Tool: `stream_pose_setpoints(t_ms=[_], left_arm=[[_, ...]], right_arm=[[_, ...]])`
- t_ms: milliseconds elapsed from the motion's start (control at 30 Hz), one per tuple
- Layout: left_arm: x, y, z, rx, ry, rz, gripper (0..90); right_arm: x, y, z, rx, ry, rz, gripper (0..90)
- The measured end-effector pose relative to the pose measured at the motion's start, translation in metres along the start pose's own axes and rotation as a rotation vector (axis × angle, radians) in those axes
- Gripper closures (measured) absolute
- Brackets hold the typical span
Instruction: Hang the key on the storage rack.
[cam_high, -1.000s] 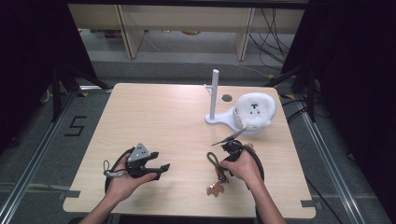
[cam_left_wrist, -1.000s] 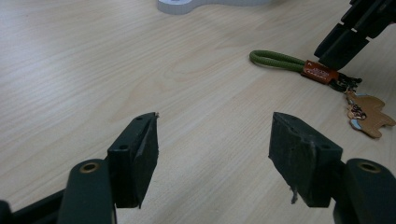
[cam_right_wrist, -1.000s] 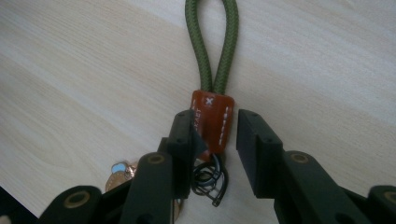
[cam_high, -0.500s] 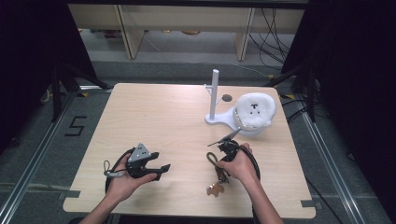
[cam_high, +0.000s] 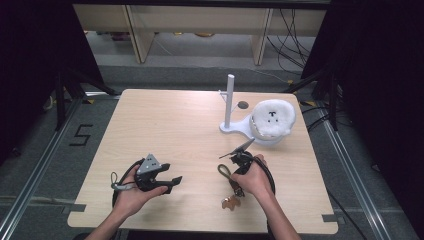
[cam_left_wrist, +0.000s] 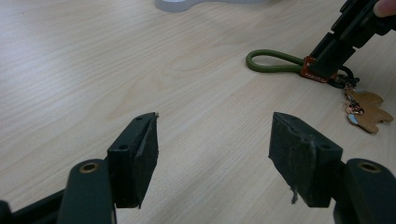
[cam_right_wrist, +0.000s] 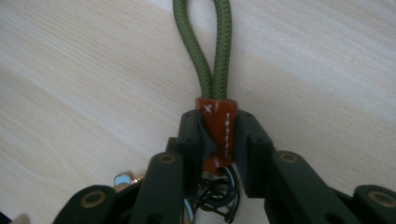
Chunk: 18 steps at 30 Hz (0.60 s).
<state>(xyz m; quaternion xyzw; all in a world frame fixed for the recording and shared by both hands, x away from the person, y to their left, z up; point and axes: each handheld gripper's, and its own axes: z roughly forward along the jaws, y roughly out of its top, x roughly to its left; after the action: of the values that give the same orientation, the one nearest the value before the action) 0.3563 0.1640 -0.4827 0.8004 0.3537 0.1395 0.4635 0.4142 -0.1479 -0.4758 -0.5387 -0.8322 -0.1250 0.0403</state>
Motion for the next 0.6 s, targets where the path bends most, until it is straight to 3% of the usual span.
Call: stream_pose_setpoints(t_ms=[100, 167, 267, 300, 433, 533, 600], left_arm=[[0.0, 0.0, 0.0, 0.004, 0.006, -0.003, 32.4], [0.001, 0.0, 0.0, -0.002, 0.004, -0.008, 32.6], [0.002, 0.0, 0.0, -0.011, -0.011, -0.013, 32.9], [0.002, 0.0, 0.001, -0.013, -0.012, -0.015, 33.1], [0.002, 0.001, 0.001, -0.021, -0.028, -0.031, 35.5], [0.002, 0.003, 0.001, -0.048, -0.047, -0.049, 36.5], [0.002, 0.005, 0.001, -0.052, -0.047, -0.061, 37.2]], right_arm=[[-0.001, -0.001, -0.003, -0.009, 0.024, 0.002, 78.5], [-0.003, -0.005, -0.009, -0.069, 0.049, 0.011, 79.1], [-0.005, -0.008, -0.013, -0.091, 0.081, 0.007, 79.3], [-0.007, -0.009, -0.013, -0.129, 0.09, -0.031, 79.4], [-0.004, -0.016, -0.026, -0.221, 0.145, -0.001, 79.4], [-0.005, -0.019, -0.033, -0.272, 0.153, -0.013, 79.4], [-0.006, -0.022, -0.038, -0.337, 0.175, -0.039, 79.4]])
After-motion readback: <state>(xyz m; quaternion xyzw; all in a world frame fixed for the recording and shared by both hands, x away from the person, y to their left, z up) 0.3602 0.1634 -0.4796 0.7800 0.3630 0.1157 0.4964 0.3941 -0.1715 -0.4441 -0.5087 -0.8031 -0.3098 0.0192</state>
